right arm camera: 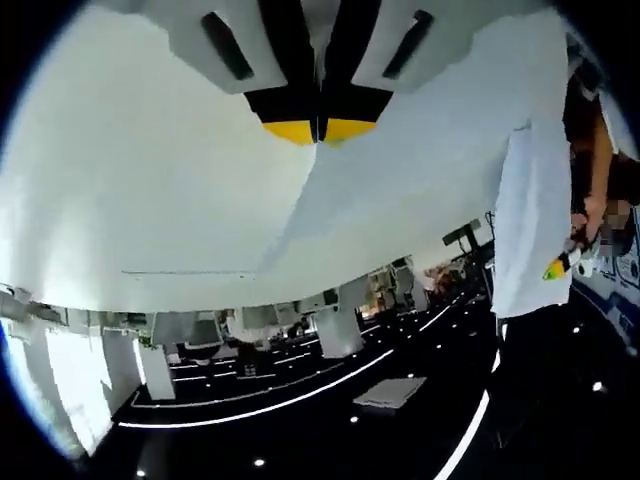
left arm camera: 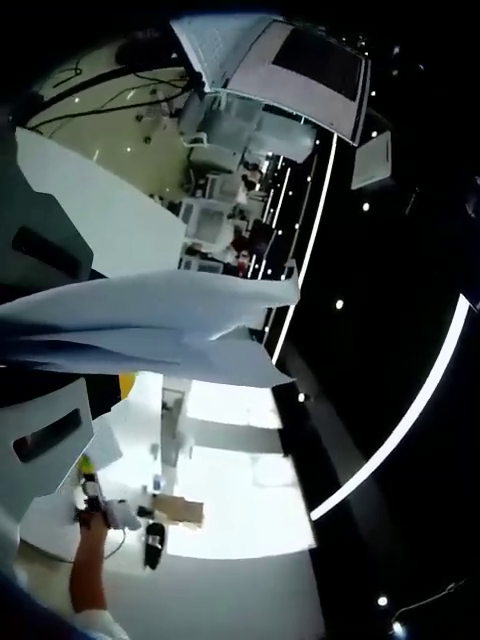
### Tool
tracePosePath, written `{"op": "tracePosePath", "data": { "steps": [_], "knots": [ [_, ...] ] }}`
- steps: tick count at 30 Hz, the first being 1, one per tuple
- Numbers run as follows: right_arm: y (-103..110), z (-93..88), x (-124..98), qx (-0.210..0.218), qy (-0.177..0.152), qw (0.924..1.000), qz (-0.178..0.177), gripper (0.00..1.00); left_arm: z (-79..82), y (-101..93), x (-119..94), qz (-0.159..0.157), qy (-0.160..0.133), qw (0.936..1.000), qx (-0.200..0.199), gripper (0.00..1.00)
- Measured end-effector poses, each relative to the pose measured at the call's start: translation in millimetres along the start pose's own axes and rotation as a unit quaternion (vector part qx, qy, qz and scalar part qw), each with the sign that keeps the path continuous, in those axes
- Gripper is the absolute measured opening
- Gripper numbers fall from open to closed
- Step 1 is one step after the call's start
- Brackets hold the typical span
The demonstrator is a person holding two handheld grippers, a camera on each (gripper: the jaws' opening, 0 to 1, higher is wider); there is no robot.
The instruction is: Organize the stack of printing papers by aligning and flattening the scattered papers on the table
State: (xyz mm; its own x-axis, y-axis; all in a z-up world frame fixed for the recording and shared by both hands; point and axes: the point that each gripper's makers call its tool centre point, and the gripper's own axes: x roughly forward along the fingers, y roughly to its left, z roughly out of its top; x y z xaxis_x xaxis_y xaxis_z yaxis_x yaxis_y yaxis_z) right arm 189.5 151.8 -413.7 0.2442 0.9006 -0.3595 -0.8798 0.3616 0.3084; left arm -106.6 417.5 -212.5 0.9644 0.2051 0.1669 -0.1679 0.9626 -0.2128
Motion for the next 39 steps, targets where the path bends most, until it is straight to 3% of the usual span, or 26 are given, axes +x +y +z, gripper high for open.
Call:
{"op": "tracePosePath", "data": {
  "steps": [9,15,24,29,39],
  "knots": [
    [-2,-0.5,0,-0.029,-0.004,0.9995,-0.012,0.0,-1.5,-7.1,5,-0.004,0.005,1.0,0.004,0.06],
    [-5,1.4,-1,0.011,-0.003,0.9999,-0.011,0.0,-6.9,-7.8,8,-0.004,0.01,0.9999,0.002,0.06],
    [-3,10.8,-5,0.001,-0.025,0.9996,0.012,0.0,-11.0,-8.6,15,-0.007,0.011,0.9999,-0.008,0.06],
    [1,20.4,-15,-0.01,-0.056,0.9979,0.03,0.0,-13.9,-10.6,20,-0.008,0.013,0.9998,-0.011,0.06],
    [-5,39.4,-36,0.061,-0.107,0.9903,0.064,0.0,-27.4,-16.7,31,-0.011,0.024,0.9995,-0.016,0.06]
  ]
}}
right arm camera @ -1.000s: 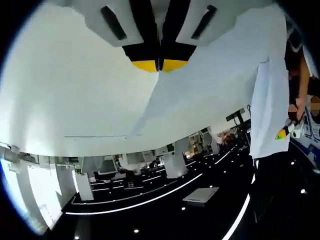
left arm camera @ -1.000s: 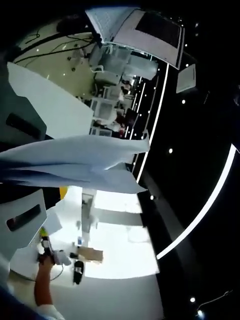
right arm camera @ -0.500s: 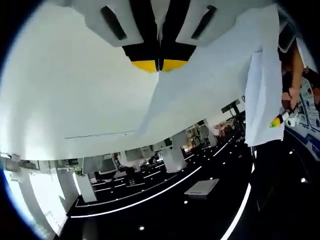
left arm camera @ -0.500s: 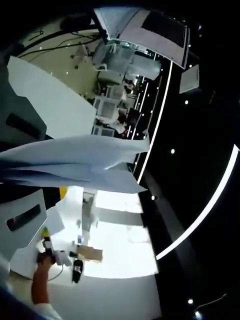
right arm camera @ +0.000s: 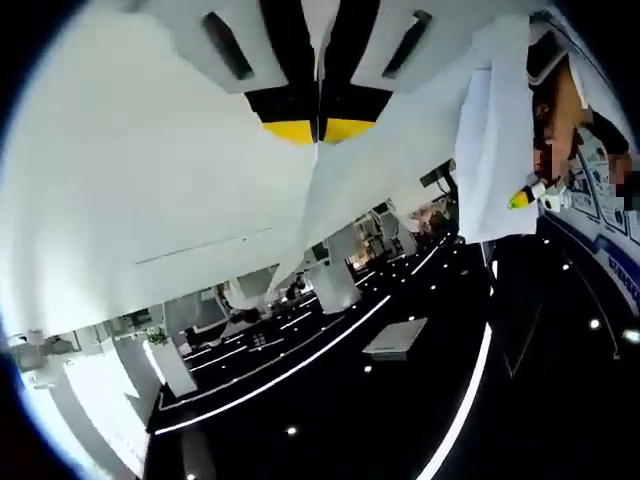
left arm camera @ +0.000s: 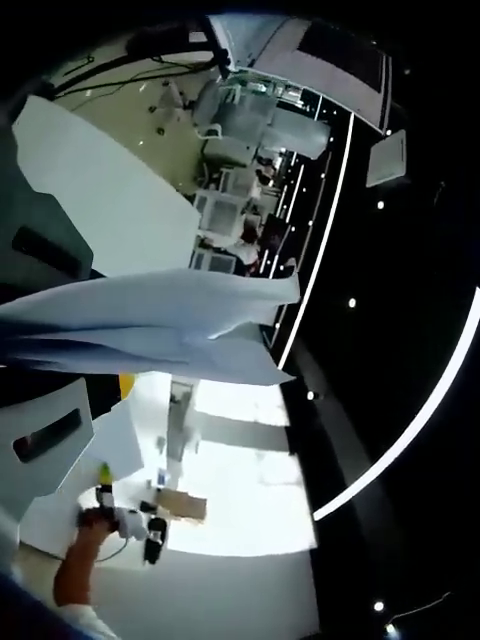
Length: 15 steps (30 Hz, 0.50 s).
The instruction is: Organize the stack of printing papers by aligning and flattening the scattered papers on the table
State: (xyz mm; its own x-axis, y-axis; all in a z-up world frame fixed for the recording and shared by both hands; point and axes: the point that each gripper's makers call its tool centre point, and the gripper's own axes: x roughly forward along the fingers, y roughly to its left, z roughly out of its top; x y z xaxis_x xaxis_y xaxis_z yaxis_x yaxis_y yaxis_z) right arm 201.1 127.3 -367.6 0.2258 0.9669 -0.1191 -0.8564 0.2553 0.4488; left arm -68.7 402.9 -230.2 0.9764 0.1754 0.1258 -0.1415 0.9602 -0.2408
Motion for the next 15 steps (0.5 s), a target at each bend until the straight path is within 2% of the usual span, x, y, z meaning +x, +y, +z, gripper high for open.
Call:
{"op": "tracePosePath", "data": {
  "steps": [1,2,7,15],
  "knots": [
    [1,4.6,-1,0.001,-0.013,0.9999,0.003,0.0,-0.4,-0.6,1,-0.001,0.001,1.0,0.0,0.06],
    [0,2.5,-4,0.002,-0.006,1.0,0.001,0.0,-0.9,-1.8,2,-0.002,0.002,1.0,0.0,0.06],
    [6,6.0,-8,0.005,-0.019,0.9998,0.002,0.0,-4.5,-6.4,8,-0.009,0.008,0.9999,0.0,0.06],
    [9,14.6,-15,0.016,-0.051,0.9986,0.001,0.0,-7.1,-7.2,13,-0.013,0.011,0.9998,-0.006,0.06]
  ]
}}
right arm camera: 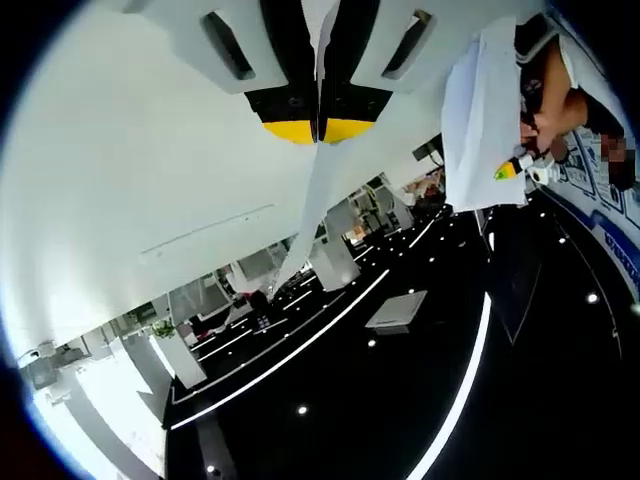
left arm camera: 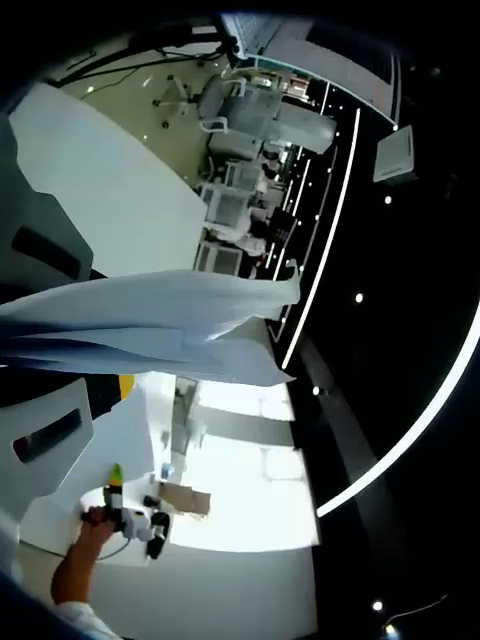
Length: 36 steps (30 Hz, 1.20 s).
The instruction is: Organize the stack of printing papers by aligning and flattening the scattered papers on the table
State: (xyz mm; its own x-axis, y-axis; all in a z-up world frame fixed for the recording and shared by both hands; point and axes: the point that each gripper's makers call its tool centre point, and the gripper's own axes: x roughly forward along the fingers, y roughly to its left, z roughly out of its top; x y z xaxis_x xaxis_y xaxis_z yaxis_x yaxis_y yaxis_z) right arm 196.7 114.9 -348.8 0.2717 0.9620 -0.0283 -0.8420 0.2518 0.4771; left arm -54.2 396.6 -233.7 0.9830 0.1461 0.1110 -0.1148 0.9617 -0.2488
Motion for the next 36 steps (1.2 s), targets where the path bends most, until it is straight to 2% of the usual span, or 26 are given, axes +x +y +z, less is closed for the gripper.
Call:
{"op": "tracePosePath", "data": {
  "steps": [6,14,24,31,36],
  "knots": [
    [0,17.1,-5,0.018,-0.033,0.9992,0.015,0.0,-1.3,1.5,4,-0.001,0.003,1.0,-0.005,0.06],
    [0,28.1,-7,0.037,-0.055,0.9974,0.028,0.0,-5.9,2.2,8,0.0,0.007,0.9999,-0.008,0.06],
    [-1,48.7,-13,0.073,-0.093,0.9911,0.061,0.0,-12.1,3.8,15,0.001,0.016,0.9998,-0.012,0.06],
    [-1,52.4,-14,0.069,-0.095,0.9911,0.063,0.0,-18.6,3.4,21,0.0,0.025,0.9996,-0.012,0.06],
    [6,48.5,-11,0.04,-0.07,0.9947,0.064,0.0,-18.7,0.7,26,-0.003,0.033,0.9994,-0.008,0.06]
  ]
}}
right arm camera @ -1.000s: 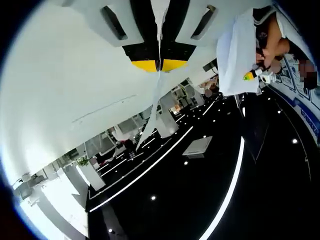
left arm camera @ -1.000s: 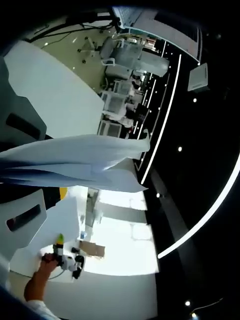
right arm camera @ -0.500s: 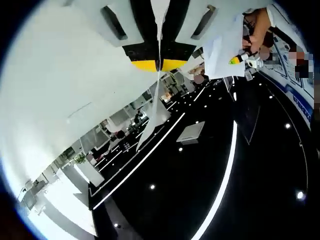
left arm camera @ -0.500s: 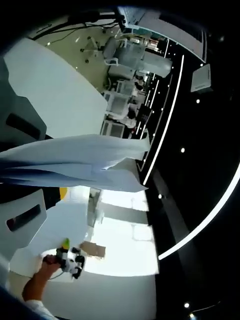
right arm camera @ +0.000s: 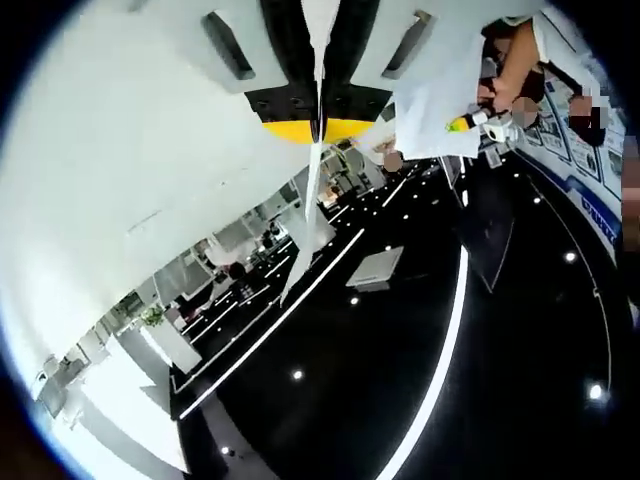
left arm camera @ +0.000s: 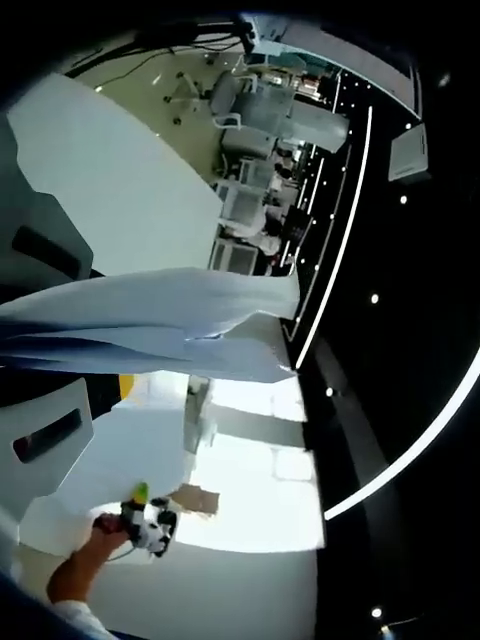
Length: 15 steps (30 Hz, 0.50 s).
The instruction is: Organize the stack of printing papers by aligning and flattening the scattered papers on the table
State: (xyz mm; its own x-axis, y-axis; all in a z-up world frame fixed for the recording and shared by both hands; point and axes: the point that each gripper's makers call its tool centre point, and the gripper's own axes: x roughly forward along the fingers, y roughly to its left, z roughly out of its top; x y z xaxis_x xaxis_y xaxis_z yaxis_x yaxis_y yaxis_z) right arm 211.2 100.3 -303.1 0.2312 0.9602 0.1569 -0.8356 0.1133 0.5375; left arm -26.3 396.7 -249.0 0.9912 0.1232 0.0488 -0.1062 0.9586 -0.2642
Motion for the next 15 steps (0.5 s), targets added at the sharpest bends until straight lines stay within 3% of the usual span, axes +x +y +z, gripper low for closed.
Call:
{"op": "tracePosePath", "data": {
  "steps": [9,15],
  "knots": [
    [31,36.3,-11,-0.047,0.011,0.9988,0.01,0.0,-3.8,-3.6,9,-0.009,-0.007,0.9999,-0.008,0.06],
    [52,42.5,-15,-0.056,0.022,0.9981,0.013,0.0,-14.5,-3.0,13,-0.012,0.003,0.9998,-0.013,0.06]
  ]
}}
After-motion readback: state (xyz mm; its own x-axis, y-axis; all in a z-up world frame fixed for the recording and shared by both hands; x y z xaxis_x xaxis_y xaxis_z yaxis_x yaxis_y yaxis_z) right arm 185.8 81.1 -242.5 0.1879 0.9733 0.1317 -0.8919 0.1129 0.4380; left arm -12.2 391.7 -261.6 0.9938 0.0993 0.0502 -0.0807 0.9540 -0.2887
